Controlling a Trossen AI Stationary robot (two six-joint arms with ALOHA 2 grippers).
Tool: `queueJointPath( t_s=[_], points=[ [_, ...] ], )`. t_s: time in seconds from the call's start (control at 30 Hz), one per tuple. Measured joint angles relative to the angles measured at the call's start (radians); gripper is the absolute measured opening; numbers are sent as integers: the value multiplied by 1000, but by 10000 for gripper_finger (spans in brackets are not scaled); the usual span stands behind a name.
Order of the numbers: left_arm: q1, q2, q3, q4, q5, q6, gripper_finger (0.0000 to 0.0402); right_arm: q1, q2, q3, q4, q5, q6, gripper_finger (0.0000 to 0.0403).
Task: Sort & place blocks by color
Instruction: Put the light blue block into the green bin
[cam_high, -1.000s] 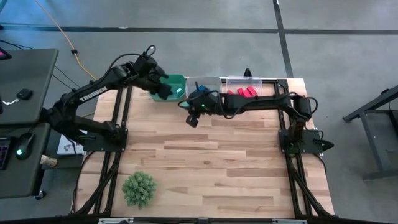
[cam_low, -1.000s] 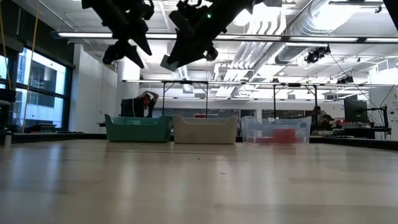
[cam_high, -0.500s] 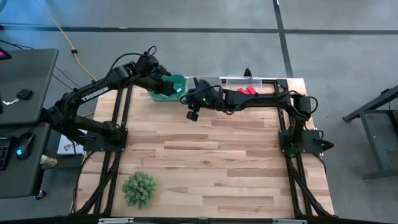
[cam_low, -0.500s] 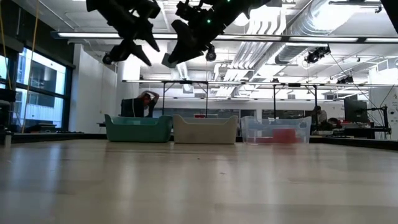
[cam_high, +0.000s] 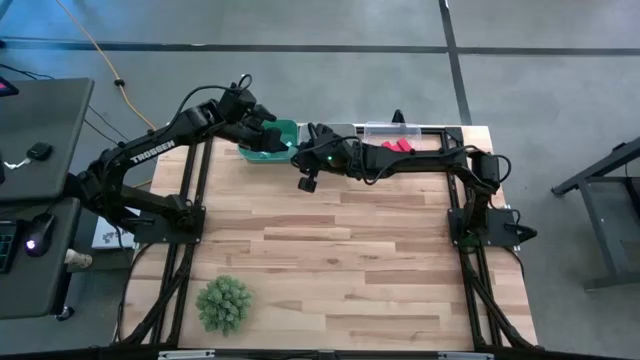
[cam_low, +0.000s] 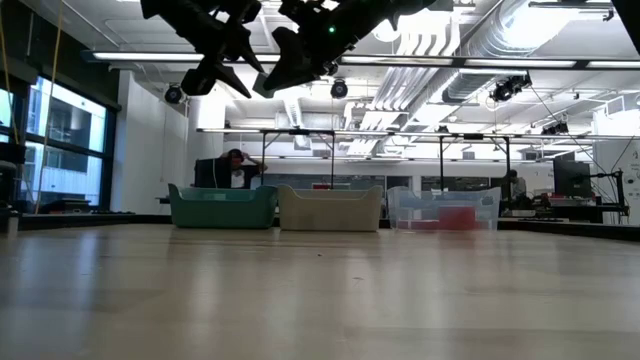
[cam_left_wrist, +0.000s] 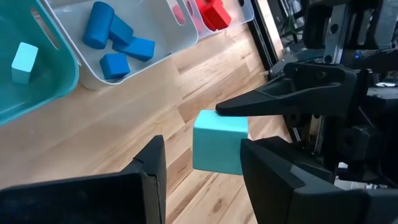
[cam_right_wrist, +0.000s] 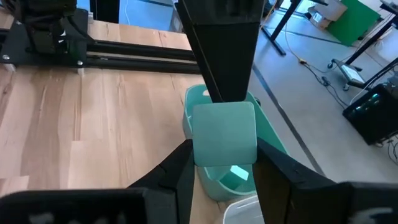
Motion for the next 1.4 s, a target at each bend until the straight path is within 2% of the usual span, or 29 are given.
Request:
queueJointPath(
  t_s=[0.53, 0.73, 0.87, 1.4],
  points=[
    [5, 0, 0, 45, 111, 5, 129, 21, 0, 0, 13, 6, -2, 112],
    [5, 0, 0, 42, 112, 8, 129, 20, -8, 0, 27, 16, 5, 112],
    [5, 0, 1, 46, 113, 8, 129, 25, -25, 0, 28, 65, -8, 112],
    [3, -1, 1, 52, 111, 61, 129, 25, -32, 0, 35, 27, 7, 112]
  ],
)
